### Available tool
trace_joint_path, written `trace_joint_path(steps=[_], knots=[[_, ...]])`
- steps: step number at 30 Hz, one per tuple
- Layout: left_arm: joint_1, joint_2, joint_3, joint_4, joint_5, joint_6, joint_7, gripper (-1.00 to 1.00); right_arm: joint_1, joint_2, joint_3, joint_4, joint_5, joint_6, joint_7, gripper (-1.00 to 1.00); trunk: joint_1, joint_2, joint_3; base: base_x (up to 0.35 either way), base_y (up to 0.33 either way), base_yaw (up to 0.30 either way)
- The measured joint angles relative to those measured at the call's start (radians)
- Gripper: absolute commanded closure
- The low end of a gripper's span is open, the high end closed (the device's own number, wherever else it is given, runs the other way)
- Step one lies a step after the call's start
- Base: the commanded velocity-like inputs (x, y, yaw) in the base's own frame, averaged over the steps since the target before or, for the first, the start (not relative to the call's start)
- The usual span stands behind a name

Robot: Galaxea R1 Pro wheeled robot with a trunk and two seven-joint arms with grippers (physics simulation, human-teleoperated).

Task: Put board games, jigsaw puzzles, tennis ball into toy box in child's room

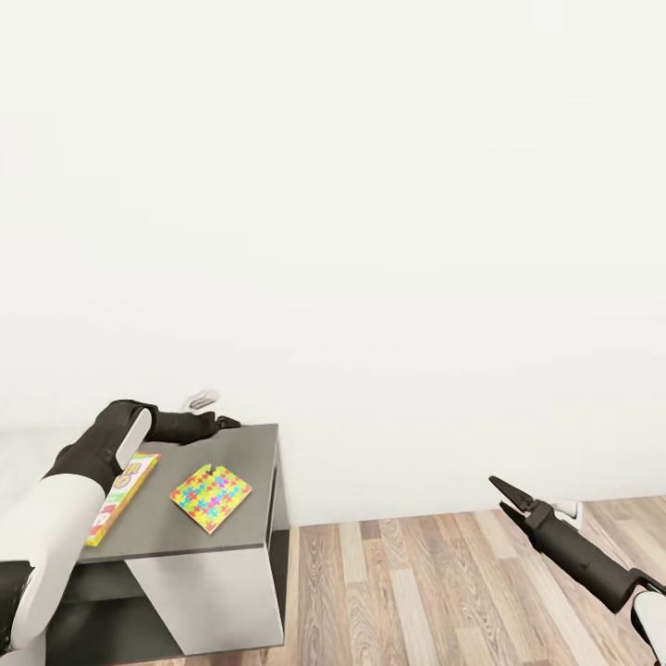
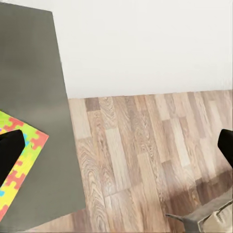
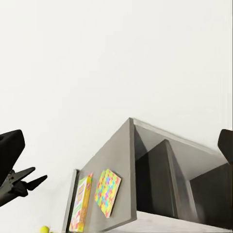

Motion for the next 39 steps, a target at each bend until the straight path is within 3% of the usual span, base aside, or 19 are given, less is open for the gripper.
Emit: trace_joint_path(steps=[5,9,14,21,26,33,39], knots=[[0.000,-0.001,0.001,0.001,0.007,0.000,0.176,-1.00,-0.027,0.012,0.005,-0.003,0.053,0.012,-0.146,-1.00,0.000,0.000,0.000,0.162,0.001,0.000],[0.000,-0.002,0.001,0.001,0.010,-0.010,0.239,-1.00,-0.052,0.015,0.060,-0.003,0.059,0.015,-0.254,-1.00,0.000,0.000,0.000,0.078,0.139,0.000],[0.000,-0.003,-0.001,0.001,0.010,-0.016,0.255,-1.00,-0.060,0.016,0.100,-0.008,0.061,0.015,-0.328,-1.00,0.000,0.000,0.000,0.014,0.086,0.000],[0.000,-0.002,-0.001,0.000,0.006,-0.016,0.258,-1.00,-0.075,0.017,0.112,-0.010,0.062,0.016,-0.367,-1.00,0.000,0.000,0.000,0.001,0.147,0.000],[0.000,-0.002,-0.002,0.000,0.004,-0.020,0.270,-1.00,-0.091,0.016,0.157,-0.007,0.060,0.017,-0.396,-1.00,0.000,0.000,0.000,0.000,0.063,0.000],[0.000,-0.015,-0.002,0.002,0.011,-0.049,0.426,-1.00,-0.105,0.016,0.177,0.000,0.056,0.016,-0.393,-1.00,0.000,0.000,0.000,0.000,0.007,0.000],[0.000,-0.026,-0.003,0.002,0.012,-0.059,0.451,-1.00,-0.104,0.017,0.178,-0.008,0.054,0.014,-0.388,-1.00,0.000,0.000,0.000,0.022,0.132,0.000]])
